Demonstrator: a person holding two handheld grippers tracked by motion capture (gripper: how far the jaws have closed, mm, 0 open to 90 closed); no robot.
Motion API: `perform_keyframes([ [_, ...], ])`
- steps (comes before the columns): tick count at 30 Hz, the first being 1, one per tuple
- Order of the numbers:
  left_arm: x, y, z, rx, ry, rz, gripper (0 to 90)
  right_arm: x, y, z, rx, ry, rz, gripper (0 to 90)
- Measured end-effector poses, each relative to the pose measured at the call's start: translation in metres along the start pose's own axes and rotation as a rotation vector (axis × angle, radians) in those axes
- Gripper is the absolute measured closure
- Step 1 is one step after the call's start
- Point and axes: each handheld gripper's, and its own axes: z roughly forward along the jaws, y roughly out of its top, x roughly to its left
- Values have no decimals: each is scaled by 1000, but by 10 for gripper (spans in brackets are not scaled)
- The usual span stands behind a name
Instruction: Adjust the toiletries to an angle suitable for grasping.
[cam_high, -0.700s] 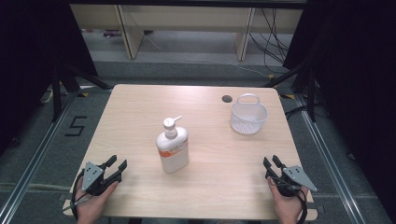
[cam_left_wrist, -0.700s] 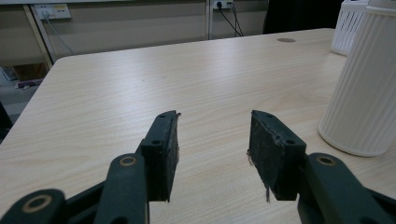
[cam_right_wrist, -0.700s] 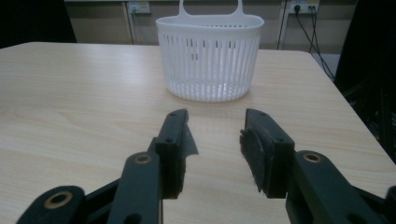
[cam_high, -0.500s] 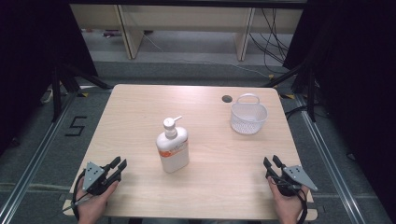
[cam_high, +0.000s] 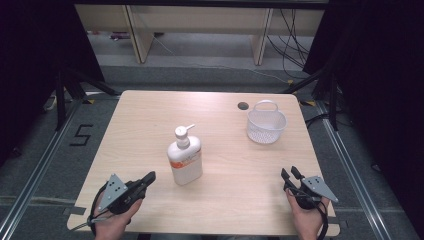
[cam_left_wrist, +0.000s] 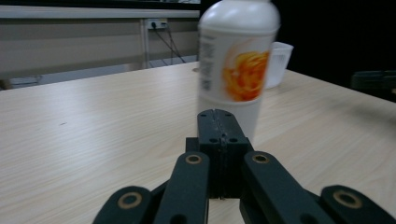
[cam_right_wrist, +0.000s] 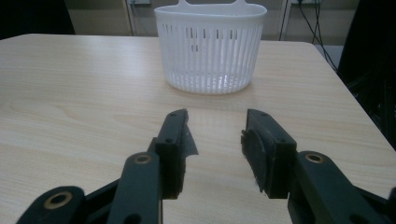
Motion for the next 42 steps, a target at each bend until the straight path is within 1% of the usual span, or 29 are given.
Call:
perform_keyframes([
  [1,-3,2,4,-11,-22,5,896,0,0,0,6,-4,4,594],
  [2,-6,4,8,-9,-30,12,896,2,0,-1,8,5,31,593],
  [3,-8,6,11,6,-35,26,896,0,1,-1,6,7,12,592],
  [4,-11,8,14,14,-39,24,896,0,0,-1,5,10,14,592],
  [5,-13,9,19,9,-51,28,896,0,1,-1,9,5,8,591],
  [6,-13,9,19,9,-51,28,896,0,1,-1,10,5,8,590],
  [7,-18,12,27,24,-64,39,896,0,1,-1,10,4,6,589],
  [8,-21,13,30,33,-67,39,896,3,0,-1,19,5,41,588],
  [9,-21,13,30,33,-67,39,896,3,0,-1,19,5,41,588],
  [10,-26,14,37,52,-67,43,896,0,1,-1,13,4,5,586],
  [13,-27,15,46,64,-65,42,896,0,1,0,21,13,6,583],
  [14,-27,15,48,67,-62,41,896,0,1,0,18,21,14,581],
  [15,-26,15,50,69,-58,47,896,0,1,0,21,18,14,580],
  [17,-25,15,53,75,-46,46,896,0,1,0,18,19,6,577],
  [19,-25,15,54,77,-46,46,896,0,1,1,12,15,0,577],
  [20,-25,15,55,69,-48,45,896,0,1,2,8,25,0,574],
  [21,-24,15,54,85,-37,54,896,-1,1,1,7,13,-6,573],
  [23,-22,15,54,81,-29,50,896,-1,1,1,3,12,-10,572],
  [26,-20,16,54,83,-24,52,896,-1,1,1,4,12,-10,570],
  [30,-15,17,54,85,-5,55,896,0,1,1,8,13,-3,566],
  [31,-12,17,54,83,3,53,895,0,1,0,21,10,4,565],
  [35,-9,17,55,85,19,44,895,0,1,0,17,9,-1,561],
  [36,-5,17,57,71,21,41,895,0,1,2,-4,15,8,559],
  [37,-4,17,58,67,20,36,895,0,1,2,-4,22,9,559],
  [38,-5,17,57,83,40,19,895,0,1,1,1,13,7,558],
  [39,-3,17,57,85,43,20,895,0,1,2,-2,23,9,558],
  [40,-3,17,57,85,43,20,895,0,1,1,-1,9,5,557],
  [41,-2,18,58,86,52,13,895,0,1,1,-2,11,5,556],
  [42,0,18,60,72,45,21,895,0,1,1,-2,10,4,555],
])
